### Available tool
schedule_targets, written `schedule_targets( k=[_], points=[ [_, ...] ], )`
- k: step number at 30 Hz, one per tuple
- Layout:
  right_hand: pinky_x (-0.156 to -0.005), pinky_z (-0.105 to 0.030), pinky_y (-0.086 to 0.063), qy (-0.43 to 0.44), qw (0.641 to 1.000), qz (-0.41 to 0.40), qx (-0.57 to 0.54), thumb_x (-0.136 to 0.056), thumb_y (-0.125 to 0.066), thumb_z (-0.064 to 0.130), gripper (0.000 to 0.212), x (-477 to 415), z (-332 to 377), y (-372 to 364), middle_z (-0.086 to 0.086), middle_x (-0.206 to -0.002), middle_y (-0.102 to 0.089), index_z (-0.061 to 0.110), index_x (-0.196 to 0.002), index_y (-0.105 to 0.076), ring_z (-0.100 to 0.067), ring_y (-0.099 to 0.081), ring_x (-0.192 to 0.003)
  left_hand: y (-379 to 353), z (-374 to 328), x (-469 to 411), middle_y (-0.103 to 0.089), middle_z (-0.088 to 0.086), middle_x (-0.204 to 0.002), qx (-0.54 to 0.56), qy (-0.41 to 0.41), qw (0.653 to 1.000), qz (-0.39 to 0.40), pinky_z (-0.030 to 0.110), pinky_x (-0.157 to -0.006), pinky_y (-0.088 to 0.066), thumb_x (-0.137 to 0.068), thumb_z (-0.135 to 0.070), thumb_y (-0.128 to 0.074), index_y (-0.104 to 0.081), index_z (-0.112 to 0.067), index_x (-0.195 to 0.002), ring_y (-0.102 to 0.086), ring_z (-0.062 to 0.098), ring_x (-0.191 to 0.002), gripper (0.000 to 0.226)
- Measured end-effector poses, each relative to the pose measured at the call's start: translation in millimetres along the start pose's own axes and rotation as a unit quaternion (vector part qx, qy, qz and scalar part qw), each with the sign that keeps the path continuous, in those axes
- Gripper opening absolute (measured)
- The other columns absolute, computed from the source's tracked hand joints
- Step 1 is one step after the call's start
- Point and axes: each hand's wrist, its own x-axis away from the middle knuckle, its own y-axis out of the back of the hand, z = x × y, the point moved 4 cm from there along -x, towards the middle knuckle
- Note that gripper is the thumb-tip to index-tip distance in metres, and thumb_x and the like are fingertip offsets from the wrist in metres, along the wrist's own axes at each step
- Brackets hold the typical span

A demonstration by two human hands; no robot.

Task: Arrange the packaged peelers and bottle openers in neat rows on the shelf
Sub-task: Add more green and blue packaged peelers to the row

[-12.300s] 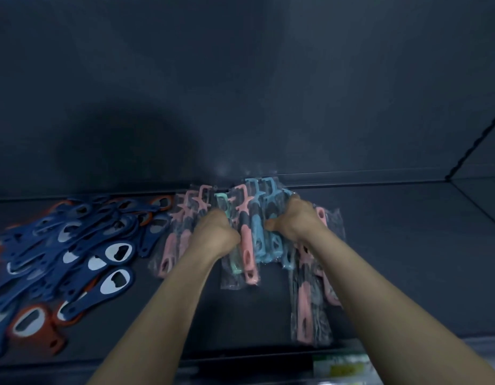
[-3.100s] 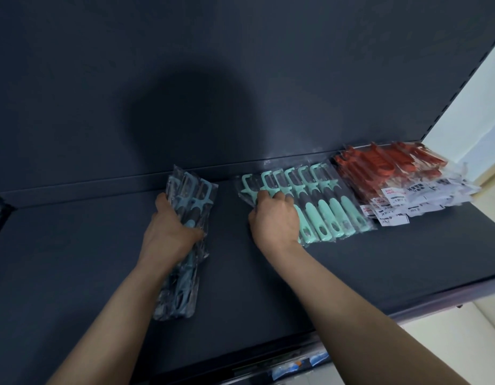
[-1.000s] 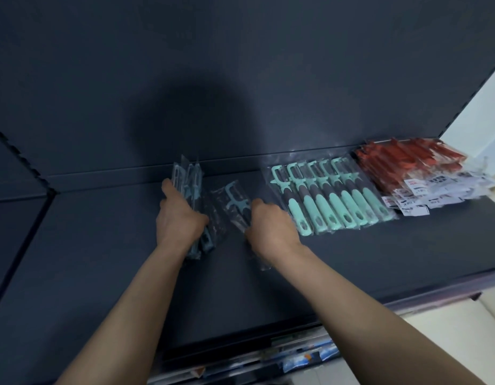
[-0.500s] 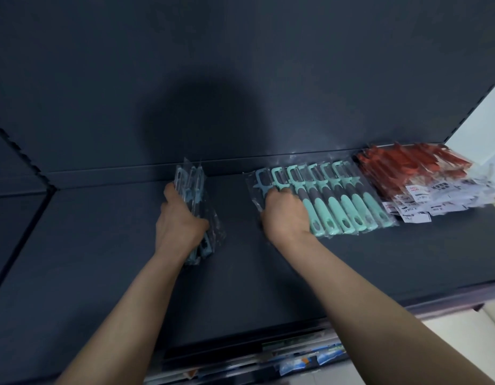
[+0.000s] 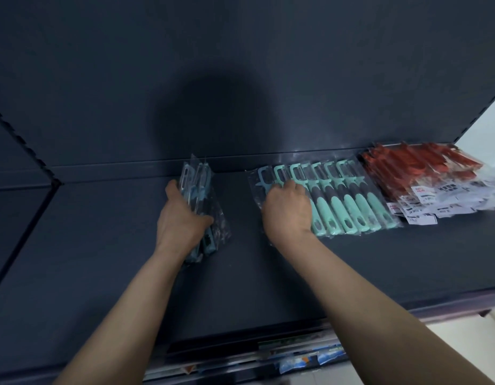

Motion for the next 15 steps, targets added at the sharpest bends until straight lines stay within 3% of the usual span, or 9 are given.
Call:
schedule_targets(
  k=[3, 7, 11, 15],
  points=[
    [-0.081, -0.033, -0.041, 0.086, 0.994, -0.027, -0.067, -0.093, -0.049, 0.018, 0.02, 1, 17, 7, -0.014, -0.109, -0.059, 0.006, -0.107, -0.057, -0.029, -0.055, -0.101, 1, 2, -2, -0.05, -0.006, -0.1, 0.037, 0.016, 0.999, 0.0, 0.027, -0.074, -0.04, -0.074, -0.011, -0.073, -0.027, -0.016, -0.136, -0.051, 0.016, -0.086, 0.078],
    [-0.075, -0.033, -0.048, 0.098, 0.956, 0.088, -0.262, -0.089, -0.058, 0.033, 0.027, 10, 45, -2, -0.012, -0.096, -0.066, 0.007, -0.097, -0.062, -0.031, -0.061, -0.091, 7, 10, -7, -0.052, -0.012, -0.083, 0.09, 0.058, 0.994, -0.02, 0.017, -0.053, -0.038, -0.077, -0.012, -0.068, -0.041, -0.017, -0.113, -0.052, 0.003, -0.069, 0.044],
    [-0.073, -0.032, -0.042, 0.112, 0.959, 0.112, -0.236, -0.085, -0.064, 0.038, 0.038, 15, 61, -13, -0.014, -0.104, -0.059, 0.006, -0.104, -0.057, -0.031, -0.056, -0.095, 16, 24, -8, -0.059, -0.005, -0.085, 0.125, 0.083, 0.988, -0.042, 0.018, -0.048, -0.039, -0.081, -0.012, -0.061, -0.047, -0.015, -0.104, -0.056, 0.005, -0.069, 0.027],
    [-0.075, -0.033, -0.041, 0.122, 0.958, 0.099, -0.238, -0.087, -0.06, 0.021, 0.035, 16, 74, -12, -0.016, -0.111, -0.054, 0.005, -0.116, -0.051, -0.033, -0.054, -0.101, 31, 36, -7, -0.063, 0.004, -0.09, 0.14, 0.105, 0.983, -0.056, 0.023, -0.051, -0.046, -0.08, -0.012, -0.06, -0.052, -0.01, -0.106, -0.063, 0.017, -0.074, 0.027]
  ],
)
